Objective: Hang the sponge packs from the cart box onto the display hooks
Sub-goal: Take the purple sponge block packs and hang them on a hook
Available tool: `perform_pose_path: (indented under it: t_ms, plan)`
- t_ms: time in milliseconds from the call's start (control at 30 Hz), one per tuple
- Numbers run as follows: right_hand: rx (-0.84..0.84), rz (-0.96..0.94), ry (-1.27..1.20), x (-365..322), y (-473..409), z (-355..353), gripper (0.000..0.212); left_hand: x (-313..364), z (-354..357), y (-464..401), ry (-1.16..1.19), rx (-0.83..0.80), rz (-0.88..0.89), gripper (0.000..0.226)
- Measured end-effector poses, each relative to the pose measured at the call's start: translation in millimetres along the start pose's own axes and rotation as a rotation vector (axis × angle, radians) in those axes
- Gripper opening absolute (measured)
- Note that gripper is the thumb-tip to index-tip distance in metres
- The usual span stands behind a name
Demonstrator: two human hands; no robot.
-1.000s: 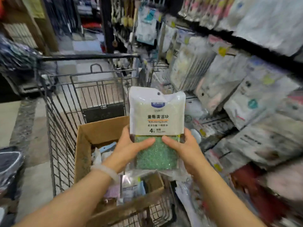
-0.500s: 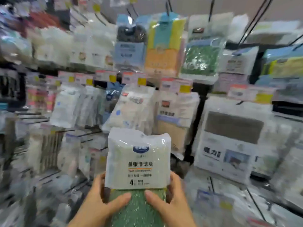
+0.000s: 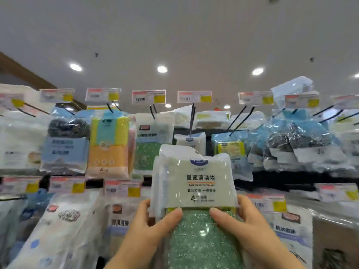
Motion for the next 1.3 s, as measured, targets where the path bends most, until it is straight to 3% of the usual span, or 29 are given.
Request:
perform_pose_path:
  t_ms: [167, 267, 467, 533, 767, 1000, 1300]
  plan:
    - [0.000, -0.022, -0.019, -41.6, -41.8, 4.6, 0.077, 28.5, 0.1, -35.8, -0.014, 0.135, 0.096, 0.016]
    - [0.014, -0.045, -0.029, -57.1, -59.6, 7.3, 0.067, 34.6, -15.7, -51.2, -0.047, 0.190, 0.154, 0.002]
    - [0.122, -0.069, -0.049, -75.4, -106.5, -1.7, 0.057, 47.3, -56.5, -60.6, -0.224, 0.229, 0.278, 0.052]
    - [0.156, -0.082, -0.020, -81.5, -124.6, -3.8, 0.053, 47.7, -66.4, -63.2, -0.303, 0.220, 0.271, 0.058]
    - [0.220, -0.107, 0.051, -85.5, -165.1, -3.2, 0.056, 42.7, -79.2, -68.8, -0.444, 0.253, 0.293, 0.052]
    - [0.219, -0.105, 0.040, -73.9, -177.5, -2.0, 0.062, 42.7, -78.5, -70.5, -0.421, 0.261, 0.309, 0.050]
    - [0.165, -0.088, 0.004, -60.4, -177.1, -3.3, 0.052, 42.7, -80.0, -68.1, -0.416, 0.245, 0.279, 0.049]
Point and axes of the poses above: each hand's wrist, its own y-axis away from the middle knuckle, its own z-axis out of the palm, x = y × z, the point moved 1 cm from there along -y, towards the middle knuckle, and after that the axes turned 4 degrees about y, right-handed, at the moved point
